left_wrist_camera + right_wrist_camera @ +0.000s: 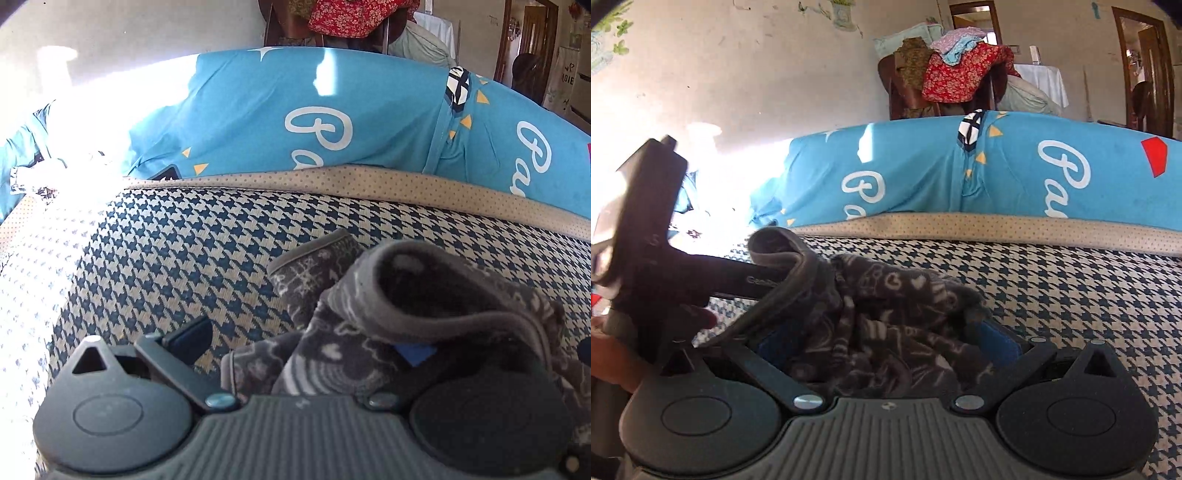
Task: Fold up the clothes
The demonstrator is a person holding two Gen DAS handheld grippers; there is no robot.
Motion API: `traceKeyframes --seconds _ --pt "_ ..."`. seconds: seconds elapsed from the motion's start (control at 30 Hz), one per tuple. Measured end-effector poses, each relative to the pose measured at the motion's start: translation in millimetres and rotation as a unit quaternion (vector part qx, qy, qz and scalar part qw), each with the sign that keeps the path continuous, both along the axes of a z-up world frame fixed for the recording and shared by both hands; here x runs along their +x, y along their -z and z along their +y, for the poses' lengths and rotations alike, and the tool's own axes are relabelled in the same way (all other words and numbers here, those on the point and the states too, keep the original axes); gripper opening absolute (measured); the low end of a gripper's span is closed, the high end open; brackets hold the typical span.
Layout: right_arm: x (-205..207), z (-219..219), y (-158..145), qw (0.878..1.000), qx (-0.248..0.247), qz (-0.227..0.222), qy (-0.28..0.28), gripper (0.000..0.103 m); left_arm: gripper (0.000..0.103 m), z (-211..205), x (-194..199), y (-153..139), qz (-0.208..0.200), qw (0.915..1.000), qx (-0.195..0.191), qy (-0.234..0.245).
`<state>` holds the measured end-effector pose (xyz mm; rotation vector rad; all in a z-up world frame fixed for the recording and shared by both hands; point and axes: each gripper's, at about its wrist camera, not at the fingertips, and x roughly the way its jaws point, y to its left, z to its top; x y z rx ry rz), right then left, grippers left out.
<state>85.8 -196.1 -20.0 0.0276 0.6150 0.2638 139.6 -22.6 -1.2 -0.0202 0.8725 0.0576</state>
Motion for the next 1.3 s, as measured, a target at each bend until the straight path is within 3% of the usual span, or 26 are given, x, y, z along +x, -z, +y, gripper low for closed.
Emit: traceKeyframes --seconds 0.3,0.63,0.83,1.03,1.3 --pt "18.9 7.7 26.2 0.999 -0.031 0.021 0.031 0.103 0.103 14.9 -14.3 -15.2 -0.008 0.9998 0.007 -0.018" --pt "27.7 22.2 43.1 0.997 -0.063 0.026 0.048 0.103 0.103 39.5 -54.6 -47.5 -0.037 0.9991 -0.012 -0.015" --pt "17.4 21.9 31.5 0.997 -0.059 0.021 0.052 0.103 0.103 37.1 -76.7 -45.1 -0.028 0.9996 -0.010 -0.005" --pt "-8.0 17.5 13.7 0.998 -0.019 0.023 0.047 0.103 0.103 27.9 -100.0 -38.1 -0.020 0.9998 0.003 0.000" --pt "-45.9 26.8 3.8 0.997 -0.051 0.002 0.052 0.103 0.103 14.9 -122.6 -26.4 0.002 0.9999 0.006 0.009"
